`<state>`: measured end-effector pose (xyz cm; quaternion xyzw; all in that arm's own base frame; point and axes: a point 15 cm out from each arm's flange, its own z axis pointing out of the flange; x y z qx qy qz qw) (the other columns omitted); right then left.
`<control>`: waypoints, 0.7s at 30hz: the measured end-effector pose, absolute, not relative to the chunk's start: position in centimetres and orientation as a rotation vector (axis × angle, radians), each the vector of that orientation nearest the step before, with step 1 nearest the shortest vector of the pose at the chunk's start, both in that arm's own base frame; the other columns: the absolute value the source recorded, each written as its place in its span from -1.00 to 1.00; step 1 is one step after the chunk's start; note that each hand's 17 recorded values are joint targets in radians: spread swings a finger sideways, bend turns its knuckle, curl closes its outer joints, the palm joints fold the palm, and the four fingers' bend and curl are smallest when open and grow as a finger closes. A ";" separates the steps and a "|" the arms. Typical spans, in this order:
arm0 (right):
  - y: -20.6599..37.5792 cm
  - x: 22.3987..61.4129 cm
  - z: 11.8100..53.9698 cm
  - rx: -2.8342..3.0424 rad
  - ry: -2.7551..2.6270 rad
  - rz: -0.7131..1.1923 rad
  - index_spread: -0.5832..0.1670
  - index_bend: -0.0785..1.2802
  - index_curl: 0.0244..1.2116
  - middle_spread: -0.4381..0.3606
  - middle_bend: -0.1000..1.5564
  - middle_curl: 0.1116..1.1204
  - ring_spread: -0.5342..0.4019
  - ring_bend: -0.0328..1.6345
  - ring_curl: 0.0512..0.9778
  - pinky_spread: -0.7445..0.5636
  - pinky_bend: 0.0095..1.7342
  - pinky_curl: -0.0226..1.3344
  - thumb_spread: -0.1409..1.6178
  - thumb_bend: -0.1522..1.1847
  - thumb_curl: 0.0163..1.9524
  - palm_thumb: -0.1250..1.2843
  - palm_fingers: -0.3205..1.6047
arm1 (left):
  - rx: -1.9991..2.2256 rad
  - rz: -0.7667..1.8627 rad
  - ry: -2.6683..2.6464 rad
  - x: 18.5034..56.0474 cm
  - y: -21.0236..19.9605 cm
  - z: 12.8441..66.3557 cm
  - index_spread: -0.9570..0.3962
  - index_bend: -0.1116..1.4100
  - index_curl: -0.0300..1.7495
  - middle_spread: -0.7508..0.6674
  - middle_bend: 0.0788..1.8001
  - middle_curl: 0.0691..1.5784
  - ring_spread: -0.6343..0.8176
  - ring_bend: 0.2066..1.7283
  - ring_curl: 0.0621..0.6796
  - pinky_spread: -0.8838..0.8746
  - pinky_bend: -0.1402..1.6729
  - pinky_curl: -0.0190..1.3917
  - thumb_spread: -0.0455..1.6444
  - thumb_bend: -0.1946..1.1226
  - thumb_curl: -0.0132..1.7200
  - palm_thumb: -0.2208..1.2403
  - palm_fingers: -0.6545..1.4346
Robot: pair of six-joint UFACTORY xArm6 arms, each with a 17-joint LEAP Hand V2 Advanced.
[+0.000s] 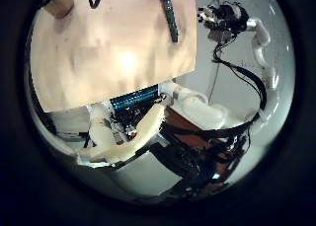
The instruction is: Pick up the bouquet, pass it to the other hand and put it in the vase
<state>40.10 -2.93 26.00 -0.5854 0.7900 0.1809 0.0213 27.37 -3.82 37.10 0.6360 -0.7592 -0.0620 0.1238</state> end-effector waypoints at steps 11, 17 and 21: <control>-1.7 40.5 18.3 -1.813 2.538 0.578 0.30 -0.50 -0.27 0.47 -0.14 -0.42 0.39 0.03 -0.51 0.63 -0.21 -0.53 0.35 -0.79 -0.55 0.18 -0.50 | 1.855 -0.174 -2.218 26.9 -3.8 37.4 0.64 -0.61 -0.53 0.56 -0.88 -0.71 0.58 -0.71 -0.56 0.57 -0.63 -0.58 0.19 -0.75 -0.65 -0.24 -0.18; -1.9 42.1 17.3 -1.795 2.531 0.511 0.34 -0.62 -0.35 0.38 -0.18 -0.45 0.23 0.05 -0.53 0.53 -0.29 -0.59 0.31 -0.80 -0.54 0.31 -0.38 | 1.859 -0.179 -2.220 26.8 -3.8 37.4 0.64 -0.61 -0.53 0.55 -0.87 -0.71 0.58 -0.71 -0.56 0.57 -0.63 -0.58 0.19 -0.75 -0.65 -0.24 -0.18; -1.7 42.0 17.1 -1.797 2.537 0.519 0.35 -0.64 -0.38 0.31 -0.17 -0.43 0.13 0.09 -0.51 0.47 -0.31 -0.62 0.29 -0.80 -0.54 0.35 -0.34 | 1.864 -0.172 -2.215 26.8 -3.9 37.5 0.64 -0.61 -0.53 0.54 -0.87 -0.71 0.58 -0.71 -0.57 0.57 -0.63 -0.58 0.19 -0.75 -0.65 -0.24 -0.18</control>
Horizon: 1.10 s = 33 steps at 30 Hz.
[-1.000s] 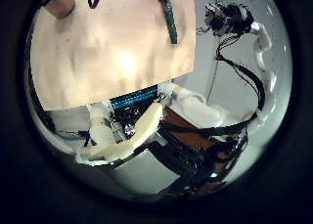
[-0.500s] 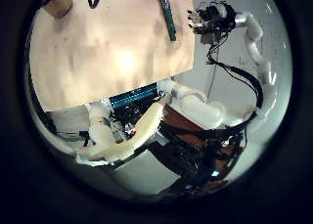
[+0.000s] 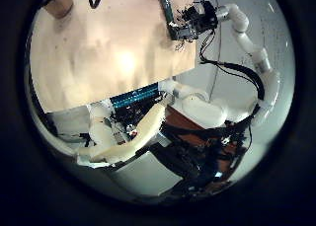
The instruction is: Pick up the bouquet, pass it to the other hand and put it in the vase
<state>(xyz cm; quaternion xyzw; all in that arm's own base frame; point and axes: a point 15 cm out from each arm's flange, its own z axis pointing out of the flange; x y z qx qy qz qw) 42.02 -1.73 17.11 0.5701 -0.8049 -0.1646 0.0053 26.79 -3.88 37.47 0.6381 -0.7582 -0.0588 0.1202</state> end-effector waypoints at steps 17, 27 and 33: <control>-1.7 41.1 14.6 1.740 -2.436 -0.547 0.38 -0.61 -0.42 0.09 -0.11 -0.33 -0.06 0.13 -0.49 0.27 -0.32 -0.70 0.27 -0.81 -0.51 0.36 -0.30 | 1.865 -0.169 -2.224 26.9 -4.1 37.8 0.64 -0.61 -0.53 0.55 -0.88 -0.71 0.58 -0.70 -0.57 0.57 -0.63 -0.57 0.19 -0.75 -0.64 -0.24 -0.19; -1.6 41.2 14.2 1.742 -2.412 -0.537 0.24 -0.57 -0.36 0.00 -0.09 -0.29 -0.14 0.15 -0.48 0.21 -0.36 -0.77 0.24 -0.80 -0.48 0.47 -0.17 | 1.865 -0.171 -2.225 27.1 -4.1 37.8 0.64 -0.60 -0.53 0.56 -0.87 -0.71 0.58 -0.70 -0.57 0.56 -0.64 -0.57 0.19 -0.75 -0.64 -0.24 -0.18; -1.7 41.1 14.2 1.717 -2.359 -0.576 0.13 -0.60 -0.33 -0.12 -0.08 -0.23 -0.26 0.19 -0.44 -0.08 -0.20 -0.77 0.22 -0.81 -0.46 0.48 -0.05 | 1.863 -0.175 -2.221 27.0 -4.2 37.8 0.64 -0.61 -0.53 0.56 -0.87 -0.71 0.58 -0.70 -0.57 0.56 -0.64 -0.57 0.19 -0.75 -0.64 -0.23 -0.18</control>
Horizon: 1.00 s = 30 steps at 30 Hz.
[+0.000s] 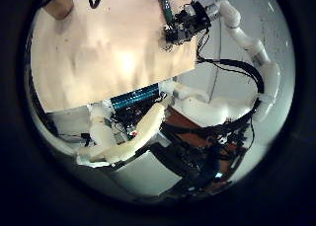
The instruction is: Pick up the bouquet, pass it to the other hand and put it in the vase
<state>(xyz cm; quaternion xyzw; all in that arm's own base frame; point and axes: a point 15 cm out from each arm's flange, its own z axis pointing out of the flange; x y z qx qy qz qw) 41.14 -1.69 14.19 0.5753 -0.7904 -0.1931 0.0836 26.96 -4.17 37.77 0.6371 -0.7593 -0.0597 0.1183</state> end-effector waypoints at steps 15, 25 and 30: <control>-0.8 41.2 13.4 1.723 -2.315 -0.581 0.11 -0.59 -0.24 -0.09 -0.09 -0.15 -0.27 0.19 -0.41 -0.05 -0.15 -0.92 0.22 -0.81 -0.46 0.45 -0.10 | 1.874 -0.176 -2.219 26.5 -3.7 37.9 0.63 -0.61 -0.53 0.56 -0.88 -0.71 0.58 -0.70 -0.57 0.55 -0.63 -0.57 0.19 -0.75 -0.64 -0.23 -0.18; -1.3 40.9 13.1 1.700 -2.280 -0.560 -0.09 -0.59 -0.22 -0.32 -0.07 -0.08 -0.44 0.28 -0.34 -0.40 0.12 -0.91 0.17 -0.82 -0.46 0.46 0.21 | 1.876 -0.174 -2.217 26.5 -3.8 37.9 0.63 -0.61 -0.53 0.56 -0.88 -0.71 0.58 -0.70 -0.57 0.56 -0.63 -0.57 0.19 -0.75 -0.64 -0.23 -0.18; -1.6 40.9 13.2 1.705 -2.275 -0.545 -0.34 -0.58 -0.14 -0.56 -0.02 0.01 -0.56 0.31 -0.28 -0.67 0.28 -0.81 0.07 -0.82 -0.45 0.47 0.42 | 1.876 -0.172 -2.220 26.4 -3.8 38.1 0.63 -0.61 -0.53 0.56 -0.87 -0.71 0.58 -0.70 -0.57 0.57 -0.63 -0.57 0.19 -0.75 -0.64 -0.23 -0.17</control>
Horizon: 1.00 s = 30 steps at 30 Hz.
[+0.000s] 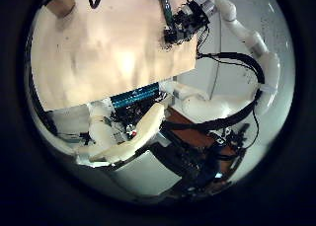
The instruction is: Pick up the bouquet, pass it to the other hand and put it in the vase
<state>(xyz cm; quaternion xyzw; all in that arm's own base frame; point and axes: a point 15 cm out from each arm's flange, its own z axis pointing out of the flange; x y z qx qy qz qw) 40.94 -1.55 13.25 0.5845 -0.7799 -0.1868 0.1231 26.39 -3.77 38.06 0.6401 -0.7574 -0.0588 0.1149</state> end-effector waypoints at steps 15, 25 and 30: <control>-2.8 44.7 19.2 1.814 -2.445 -0.338 -0.58 0.39 0.69 -0.59 0.51 0.62 -0.38 0.68 0.23 -0.23 0.77 -0.30 0.16 -0.77 -0.40 0.75 0.47 | 1.876 -0.169 -2.222 26.0 -3.7 38.3 0.63 -0.61 -0.53 0.56 -0.87 -0.72 0.58 -0.69 -0.57 0.57 -0.63 -0.57 0.19 -0.75 -0.64 -0.23 -0.17; -5.6 45.0 28.3 1.916 -2.641 -0.216 -0.43 0.47 0.82 -0.41 0.60 0.65 -0.31 0.74 0.34 -0.14 0.72 -0.14 0.17 -0.73 -0.27 0.94 0.47 | 1.896 -0.153 -2.211 26.6 -3.4 38.0 0.63 -0.61 -0.53 0.55 -0.88 -0.72 0.57 -0.68 -0.58 0.56 -0.63 -0.56 0.19 -0.75 -0.64 -0.23 -0.17; -4.2 43.3 32.8 2.048 -2.679 -0.298 -0.39 0.48 0.84 -0.38 0.62 0.65 -0.30 0.75 0.35 -0.15 0.68 -0.09 0.06 -0.75 -0.21 0.93 0.47 | 1.931 -0.109 -2.194 27.4 -2.7 38.3 0.62 -0.61 -0.54 0.54 -0.87 -0.71 0.56 -0.69 -0.59 0.55 -0.63 -0.57 0.20 -0.75 -0.64 -0.24 -0.15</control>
